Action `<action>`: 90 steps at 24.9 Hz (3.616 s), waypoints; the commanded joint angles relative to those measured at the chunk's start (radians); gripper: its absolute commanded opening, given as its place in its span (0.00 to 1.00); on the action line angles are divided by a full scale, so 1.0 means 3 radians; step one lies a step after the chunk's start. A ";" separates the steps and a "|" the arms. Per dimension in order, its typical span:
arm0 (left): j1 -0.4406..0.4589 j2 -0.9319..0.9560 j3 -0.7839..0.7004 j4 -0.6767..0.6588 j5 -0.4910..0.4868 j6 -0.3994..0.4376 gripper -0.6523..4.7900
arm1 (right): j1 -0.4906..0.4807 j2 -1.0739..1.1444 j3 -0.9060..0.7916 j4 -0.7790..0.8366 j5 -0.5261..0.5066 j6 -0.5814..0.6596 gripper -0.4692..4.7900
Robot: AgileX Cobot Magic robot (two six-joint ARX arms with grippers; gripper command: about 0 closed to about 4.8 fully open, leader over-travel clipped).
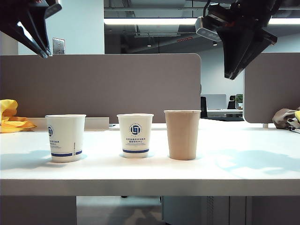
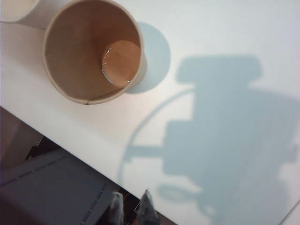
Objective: Pick up all the paper cups on the table one by one and stack them together.
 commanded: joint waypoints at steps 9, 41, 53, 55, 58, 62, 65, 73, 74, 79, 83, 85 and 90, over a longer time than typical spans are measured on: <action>0.0001 0.0421 0.0355 0.0520 0.0031 -0.0062 0.21 | 0.0004 0.0278 0.0033 0.0422 -0.0131 -0.0013 0.19; 0.0001 0.0477 0.0417 -0.0200 -0.0248 0.0039 0.23 | 0.0047 0.0429 0.0234 0.0342 -0.0179 0.0135 0.34; 0.0001 0.0478 0.0416 -0.0226 -0.0183 0.0038 0.29 | 0.0053 0.0692 0.0234 0.0397 -0.0308 0.0200 0.39; 0.0001 0.0478 0.0416 -0.0226 -0.0183 0.0038 0.29 | 0.0053 0.0692 0.0235 0.0467 -0.0308 0.0200 0.39; 0.0001 0.0478 0.0416 -0.0228 -0.0182 0.0038 0.29 | 0.0053 0.0717 0.0235 0.0520 -0.0406 0.0216 0.39; 0.0001 0.0478 0.0416 -0.0233 -0.0183 0.0038 0.29 | 0.0053 0.0796 0.0235 0.0554 -0.0436 0.0286 0.39; 0.0001 0.0478 0.0416 -0.0253 -0.0183 0.0039 0.29 | 0.0053 0.0815 0.0235 0.0585 -0.0434 0.0286 0.32; 0.0001 0.0478 0.0416 -0.0289 -0.0183 0.0038 0.29 | 0.0052 0.0876 0.0235 0.0662 -0.0436 0.0286 0.10; 0.0001 0.0478 0.0416 -0.0286 -0.0183 0.0039 0.29 | 0.0052 0.0877 0.0235 0.0655 -0.0435 0.0286 0.10; 0.0001 0.0478 0.0416 -0.0287 -0.0183 0.0039 0.29 | 0.0053 0.0879 0.0248 0.0628 -0.0445 0.0286 0.10; 0.0001 0.0478 0.0416 -0.0285 -0.0183 0.0038 0.29 | 0.0052 0.0879 0.0506 0.0455 -0.0431 0.0277 0.10; 0.0001 0.0478 0.0416 -0.0280 -0.0182 0.0038 0.29 | 0.0052 0.0879 0.0914 0.0278 -0.0431 0.0276 0.09; 0.0001 0.0478 0.0416 -0.0280 -0.0182 0.0037 0.29 | 0.0052 0.0879 0.1479 -0.0017 -0.0434 0.0276 0.09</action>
